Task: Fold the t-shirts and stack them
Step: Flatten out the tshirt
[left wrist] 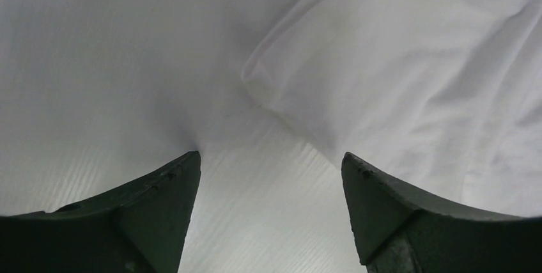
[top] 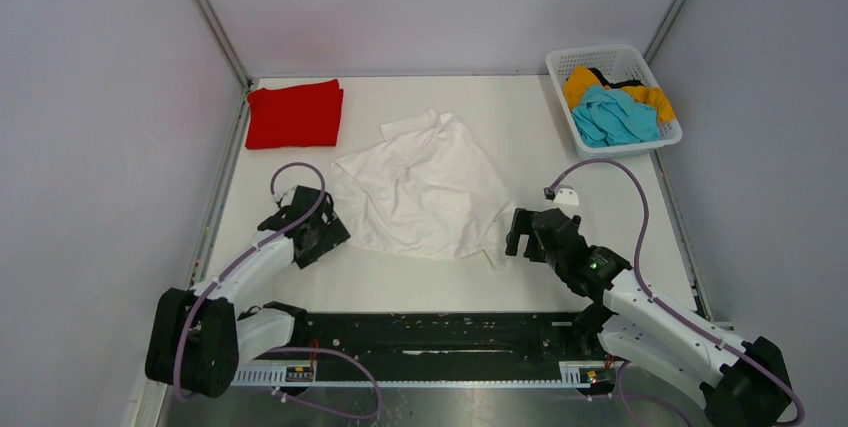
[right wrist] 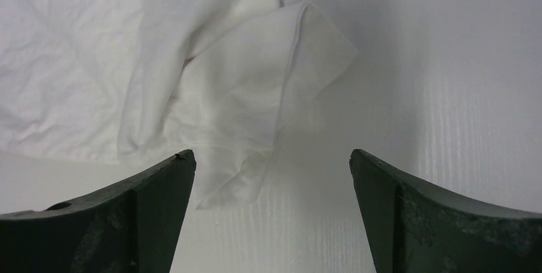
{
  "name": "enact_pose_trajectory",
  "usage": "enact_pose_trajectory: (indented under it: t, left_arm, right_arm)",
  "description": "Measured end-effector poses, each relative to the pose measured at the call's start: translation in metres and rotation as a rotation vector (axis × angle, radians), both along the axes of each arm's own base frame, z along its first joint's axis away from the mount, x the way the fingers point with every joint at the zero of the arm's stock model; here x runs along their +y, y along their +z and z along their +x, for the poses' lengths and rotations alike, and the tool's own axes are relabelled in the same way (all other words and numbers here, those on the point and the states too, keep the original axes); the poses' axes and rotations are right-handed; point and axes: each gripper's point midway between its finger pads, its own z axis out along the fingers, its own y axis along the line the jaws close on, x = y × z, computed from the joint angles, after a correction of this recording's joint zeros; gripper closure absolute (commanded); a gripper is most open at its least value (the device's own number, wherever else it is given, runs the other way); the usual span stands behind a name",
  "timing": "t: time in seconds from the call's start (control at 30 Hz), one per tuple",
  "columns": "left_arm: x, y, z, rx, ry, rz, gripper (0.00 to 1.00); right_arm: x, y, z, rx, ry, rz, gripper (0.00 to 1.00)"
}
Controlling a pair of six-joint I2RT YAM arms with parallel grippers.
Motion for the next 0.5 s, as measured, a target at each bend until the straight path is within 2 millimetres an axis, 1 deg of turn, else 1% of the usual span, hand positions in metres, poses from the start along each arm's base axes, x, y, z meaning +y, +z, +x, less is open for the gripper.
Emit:
enact_pose_trajectory:
  t: [0.07,0.13,0.17,0.2,0.3,0.33,0.37,0.5]
  left_arm:
    - [0.000,0.001,0.011,-0.019,0.013,-0.005,0.27]
    - [0.001,0.001,0.022,-0.032,0.023,-0.007,0.34]
    - [0.000,0.001,0.028,-0.036,0.025,-0.011,0.41]
    - [-0.001,0.001,0.032,-0.038,0.027,-0.014,0.49]
    - [-0.006,-0.001,0.046,-0.044,0.020,-0.033,0.77]
    - [-0.009,-0.002,0.049,-0.045,0.012,-0.042,0.89]
    - [-0.012,-0.003,0.052,-0.048,0.002,-0.054,1.00]
    - [-0.020,-0.004,0.054,-0.052,-0.027,-0.088,1.00]
  right_arm:
    - [0.000,0.000,0.000,0.000,-0.002,0.003,0.01]
    - [0.000,-0.001,-0.001,0.001,-0.004,0.004,0.01]
    - [0.000,-0.002,-0.001,0.003,-0.005,0.004,0.01]
    - [-0.001,-0.002,-0.001,0.004,-0.005,0.004,0.00]
    - [-0.002,-0.006,-0.004,0.014,-0.009,0.001,0.00]
    - [-0.003,-0.006,-0.004,0.016,-0.009,0.000,0.01]
    - [-0.003,-0.007,-0.005,0.019,-0.009,-0.002,0.01]
    - [-0.003,-0.011,-0.008,0.035,-0.001,-0.003,0.05]
